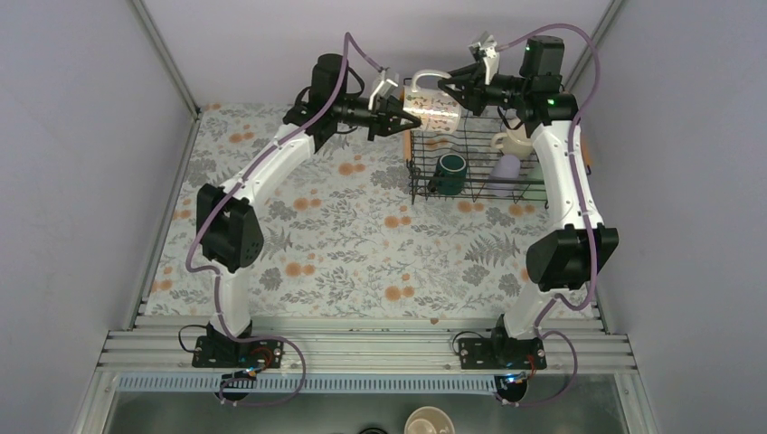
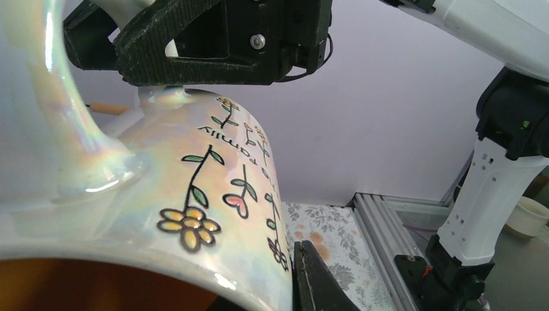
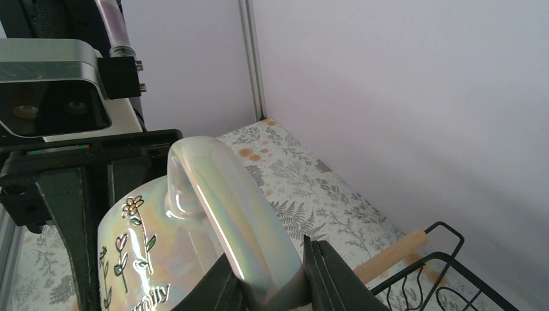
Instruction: Unload the cups from the dish rack
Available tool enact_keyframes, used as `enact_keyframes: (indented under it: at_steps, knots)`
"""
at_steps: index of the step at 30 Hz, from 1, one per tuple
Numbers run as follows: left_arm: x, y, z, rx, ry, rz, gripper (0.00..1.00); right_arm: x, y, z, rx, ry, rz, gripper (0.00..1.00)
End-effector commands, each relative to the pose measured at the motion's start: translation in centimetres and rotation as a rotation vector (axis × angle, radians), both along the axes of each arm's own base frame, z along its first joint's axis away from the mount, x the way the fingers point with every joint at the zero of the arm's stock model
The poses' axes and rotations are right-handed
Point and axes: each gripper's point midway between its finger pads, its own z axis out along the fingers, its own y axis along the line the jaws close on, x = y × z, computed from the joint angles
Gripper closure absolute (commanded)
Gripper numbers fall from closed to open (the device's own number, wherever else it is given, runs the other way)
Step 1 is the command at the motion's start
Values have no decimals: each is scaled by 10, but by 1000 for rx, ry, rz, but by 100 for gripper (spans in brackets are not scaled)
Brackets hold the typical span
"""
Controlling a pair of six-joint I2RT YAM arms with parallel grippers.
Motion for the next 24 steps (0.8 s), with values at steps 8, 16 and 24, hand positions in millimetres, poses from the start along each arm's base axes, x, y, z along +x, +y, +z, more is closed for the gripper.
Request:
enact_keyframes:
  at_steps: [8,16,24]
  knots:
    - [-6,17,23,109,-171,153,98,-3,-9,28,-58,-136,-77,35]
    - [25,61,23,325,-362,458,98,15,-49,-2,-270,-119,-326,19]
    - [96,194,5,759,-514,856,98,43,-107,-81,-610,32,-545,17]
